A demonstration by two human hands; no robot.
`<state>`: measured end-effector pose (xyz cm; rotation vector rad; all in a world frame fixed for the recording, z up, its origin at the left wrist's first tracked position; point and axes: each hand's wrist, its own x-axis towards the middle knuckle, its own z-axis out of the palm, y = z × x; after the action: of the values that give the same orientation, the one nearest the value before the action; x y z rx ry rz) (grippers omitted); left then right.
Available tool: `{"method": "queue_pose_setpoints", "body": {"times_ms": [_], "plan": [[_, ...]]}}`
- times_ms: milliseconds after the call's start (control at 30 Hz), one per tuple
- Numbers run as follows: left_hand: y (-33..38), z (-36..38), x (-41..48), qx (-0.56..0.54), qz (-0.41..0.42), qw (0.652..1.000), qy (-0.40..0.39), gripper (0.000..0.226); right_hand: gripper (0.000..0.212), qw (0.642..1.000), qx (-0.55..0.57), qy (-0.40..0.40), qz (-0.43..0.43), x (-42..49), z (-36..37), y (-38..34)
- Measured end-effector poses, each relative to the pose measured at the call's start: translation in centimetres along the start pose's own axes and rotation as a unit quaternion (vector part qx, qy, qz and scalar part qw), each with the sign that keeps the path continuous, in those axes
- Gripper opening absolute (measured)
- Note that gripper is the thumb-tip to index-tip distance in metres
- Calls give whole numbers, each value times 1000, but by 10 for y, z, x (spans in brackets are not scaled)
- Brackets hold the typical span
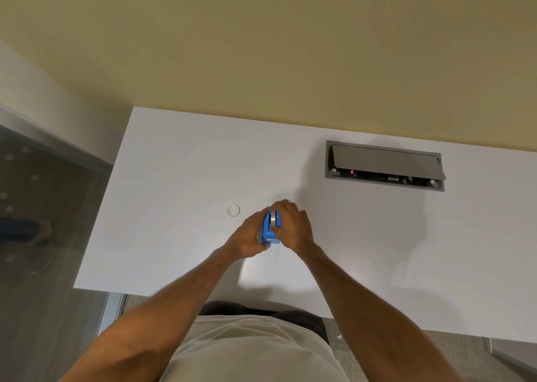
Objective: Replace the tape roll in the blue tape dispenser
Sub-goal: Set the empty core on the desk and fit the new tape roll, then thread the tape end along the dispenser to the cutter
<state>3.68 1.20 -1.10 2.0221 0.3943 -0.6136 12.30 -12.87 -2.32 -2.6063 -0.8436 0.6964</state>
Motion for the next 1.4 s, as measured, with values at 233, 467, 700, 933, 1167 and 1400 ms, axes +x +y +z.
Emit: {"method": "queue_pose_setpoints", "body": {"times_ms": [233, 467, 700, 933, 1167, 1400], "plan": [[-4, -4, 4, 4, -14, 1000, 0, 87, 50, 995, 96, -5, 32, -2, 5, 4], [-4, -5, 7, 7, -2, 1000, -4, 80, 48, 999, 41, -7, 23, 1, 7, 5], [-6, -4, 7, -15, 26, 999, 21, 61, 49, 1000, 10, -10, 16, 2, 9, 4], [-5, -1, 9, -26, 37, 998, 41, 52, 53, 1000, 8, -15, 2, 0, 9, 5], [-2, -2, 7, 1, 13, 998, 59, 68, 47, 999, 43, 9, 1, -4, 4, 6], [1, 9, 11, 33, 22, 995, 89, 42, 32, 999, 5, 39, -32, -8, -1, 9]]}}
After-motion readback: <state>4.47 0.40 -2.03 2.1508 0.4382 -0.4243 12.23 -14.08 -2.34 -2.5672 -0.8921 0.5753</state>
